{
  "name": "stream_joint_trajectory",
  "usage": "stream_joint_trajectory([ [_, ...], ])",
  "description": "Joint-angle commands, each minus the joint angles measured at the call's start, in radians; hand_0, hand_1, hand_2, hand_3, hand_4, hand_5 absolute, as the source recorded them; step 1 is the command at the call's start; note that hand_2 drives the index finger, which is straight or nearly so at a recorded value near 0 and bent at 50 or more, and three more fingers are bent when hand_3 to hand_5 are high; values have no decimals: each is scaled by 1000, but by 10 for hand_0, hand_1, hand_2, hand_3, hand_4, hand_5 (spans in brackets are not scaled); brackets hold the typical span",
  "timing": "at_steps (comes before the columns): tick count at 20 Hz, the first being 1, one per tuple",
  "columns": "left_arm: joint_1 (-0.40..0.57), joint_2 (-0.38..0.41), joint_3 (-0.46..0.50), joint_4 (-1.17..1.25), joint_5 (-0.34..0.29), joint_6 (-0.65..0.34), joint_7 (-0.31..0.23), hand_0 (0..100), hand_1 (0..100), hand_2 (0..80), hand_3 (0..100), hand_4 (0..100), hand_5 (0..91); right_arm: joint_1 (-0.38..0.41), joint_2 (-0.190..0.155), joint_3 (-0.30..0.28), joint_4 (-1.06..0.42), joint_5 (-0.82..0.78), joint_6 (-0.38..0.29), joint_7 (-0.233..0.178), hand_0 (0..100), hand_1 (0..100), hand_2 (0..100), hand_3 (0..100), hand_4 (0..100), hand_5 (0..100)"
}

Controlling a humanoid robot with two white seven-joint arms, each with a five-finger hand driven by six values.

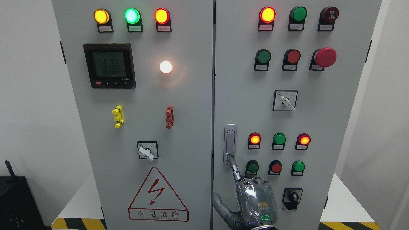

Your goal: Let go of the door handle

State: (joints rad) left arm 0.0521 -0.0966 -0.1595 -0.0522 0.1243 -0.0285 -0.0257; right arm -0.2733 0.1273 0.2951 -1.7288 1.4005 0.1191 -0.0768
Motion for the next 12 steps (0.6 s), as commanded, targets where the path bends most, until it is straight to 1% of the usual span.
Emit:
stream_joint_trajectory([
  [1,0,0,0,0,0,1,0,0,0,46,106,3,0,2,0,-1,20,0,1,2,313,234,27,836,765,742],
  [12,0,0,0,0,0,-1,0,0,0,46,104,4,0,2,-2,1,29,0,1,2,312,234,30,836,766,743],
])
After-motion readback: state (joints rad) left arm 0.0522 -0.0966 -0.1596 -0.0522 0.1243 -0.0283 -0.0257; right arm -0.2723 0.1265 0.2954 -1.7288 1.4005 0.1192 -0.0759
